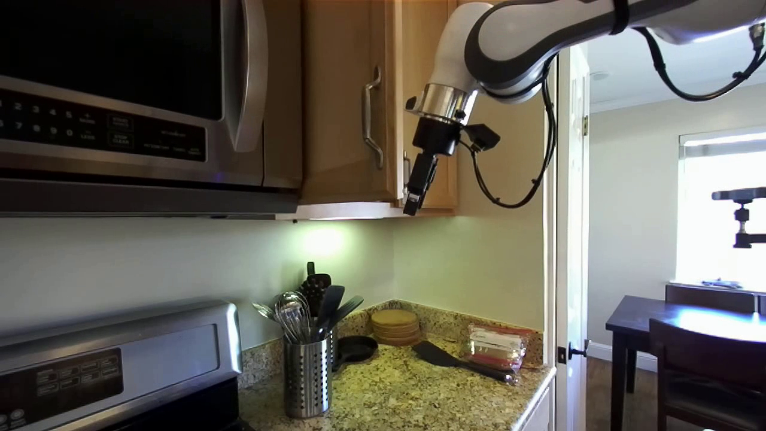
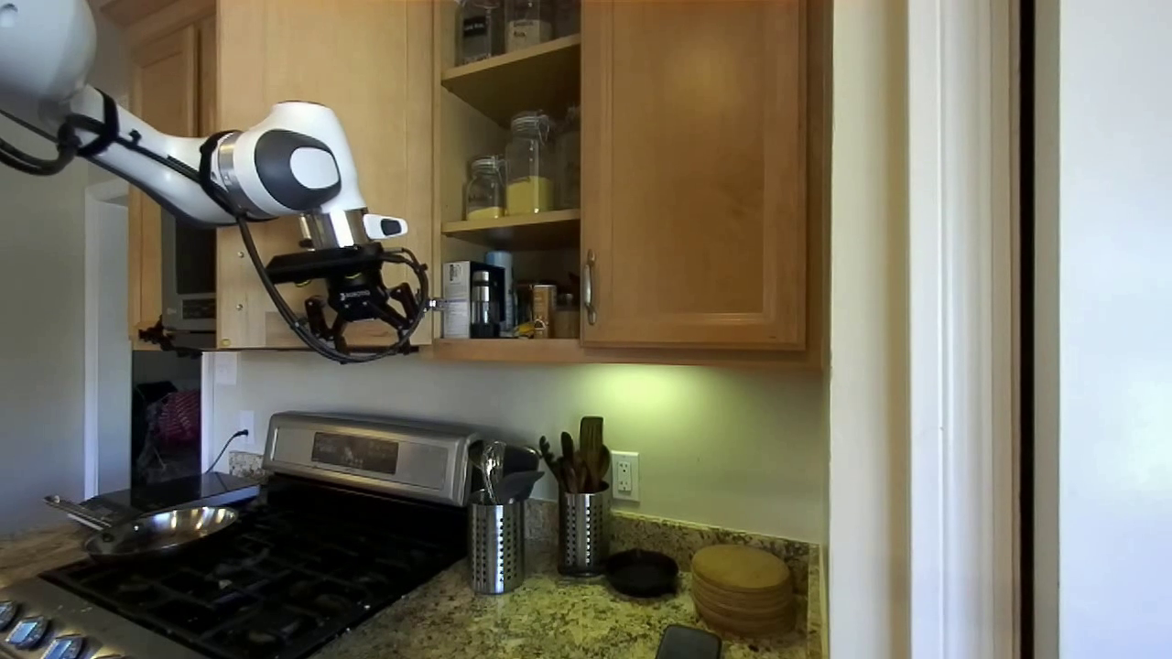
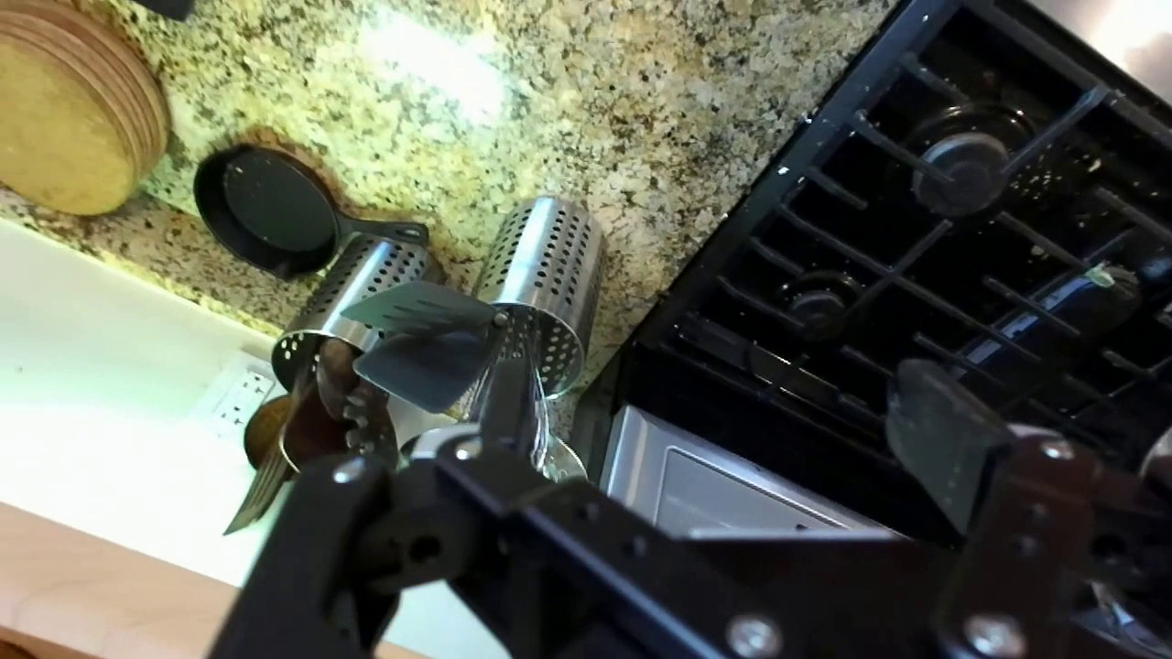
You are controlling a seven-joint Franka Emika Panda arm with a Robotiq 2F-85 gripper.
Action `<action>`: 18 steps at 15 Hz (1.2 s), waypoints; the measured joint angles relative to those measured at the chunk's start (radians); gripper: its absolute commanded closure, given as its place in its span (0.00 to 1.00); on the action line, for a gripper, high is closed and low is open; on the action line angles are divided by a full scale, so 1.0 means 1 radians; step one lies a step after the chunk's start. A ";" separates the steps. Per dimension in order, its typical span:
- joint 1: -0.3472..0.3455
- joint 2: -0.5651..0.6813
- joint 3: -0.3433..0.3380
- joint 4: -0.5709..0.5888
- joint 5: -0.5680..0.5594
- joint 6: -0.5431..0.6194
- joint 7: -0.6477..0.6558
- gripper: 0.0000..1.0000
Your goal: Open the cabinet door on the left, remove the brown bottle from the bottom shelf of the cabinet, and put the bottle on the counter
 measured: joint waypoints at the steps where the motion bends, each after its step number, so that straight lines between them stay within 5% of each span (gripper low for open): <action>1: -0.004 0.007 0.004 0.000 -0.012 0.000 0.028 0.00; 18: -0.022 0.030 0.012 0.000 -0.050 0.003 0.096 0.00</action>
